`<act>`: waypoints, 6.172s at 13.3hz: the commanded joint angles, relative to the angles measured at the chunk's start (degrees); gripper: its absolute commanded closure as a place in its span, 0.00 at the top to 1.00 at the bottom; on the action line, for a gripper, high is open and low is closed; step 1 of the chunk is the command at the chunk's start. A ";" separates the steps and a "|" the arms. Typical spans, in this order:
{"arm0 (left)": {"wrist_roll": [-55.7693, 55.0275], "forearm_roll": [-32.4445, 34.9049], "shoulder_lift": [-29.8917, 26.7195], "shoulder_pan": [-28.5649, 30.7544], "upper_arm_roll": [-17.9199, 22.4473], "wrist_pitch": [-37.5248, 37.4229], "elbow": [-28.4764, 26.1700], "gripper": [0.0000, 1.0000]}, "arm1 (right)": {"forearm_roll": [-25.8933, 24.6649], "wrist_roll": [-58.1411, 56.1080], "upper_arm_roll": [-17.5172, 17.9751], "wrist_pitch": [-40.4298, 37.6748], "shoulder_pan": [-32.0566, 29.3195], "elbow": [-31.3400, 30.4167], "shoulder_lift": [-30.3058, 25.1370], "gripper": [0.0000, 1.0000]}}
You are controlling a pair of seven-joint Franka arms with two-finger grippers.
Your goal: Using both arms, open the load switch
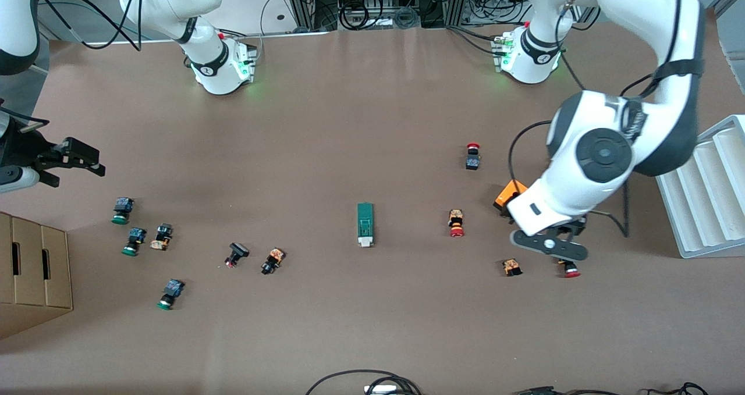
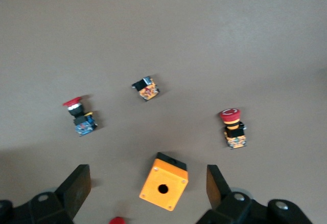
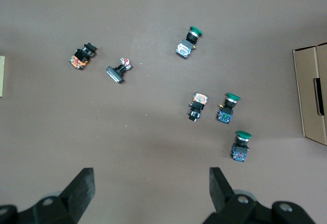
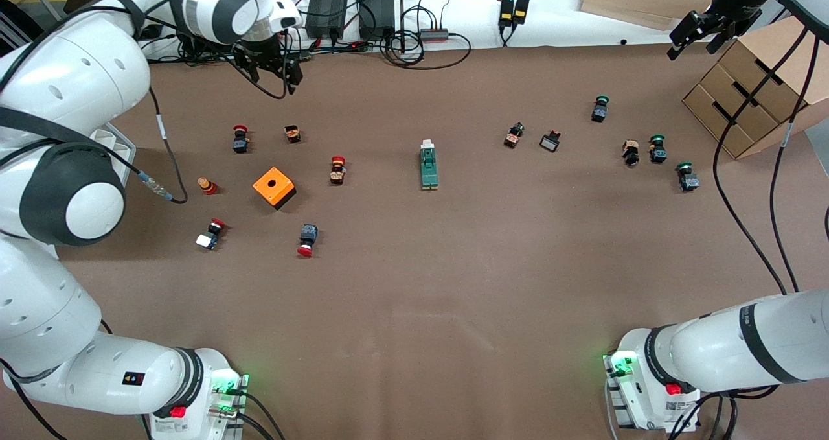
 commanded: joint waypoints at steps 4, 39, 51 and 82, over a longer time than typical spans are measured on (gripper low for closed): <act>-7.18 2.61 0.72 -6.10 0.49 0.38 0.66 1.00 | -0.67 -0.05 -0.13 -0.08 0.23 0.96 0.51 1.00; -93.66 59.03 14.86 -32.22 -6.18 13.04 0.84 1.00 | 15.32 62.02 0.13 -7.11 11.11 21.35 22.83 1.00; -126.25 85.73 26.54 -34.77 -9.96 7.07 0.22 1.00 | 21.90 101.06 0.13 -9.31 15.70 21.87 28.36 1.00; -138.76 103.78 40.36 -36.53 -9.96 -4.19 2.24 0.99 | 46.53 141.36 0.22 22.60 27.47 37.35 61.32 0.99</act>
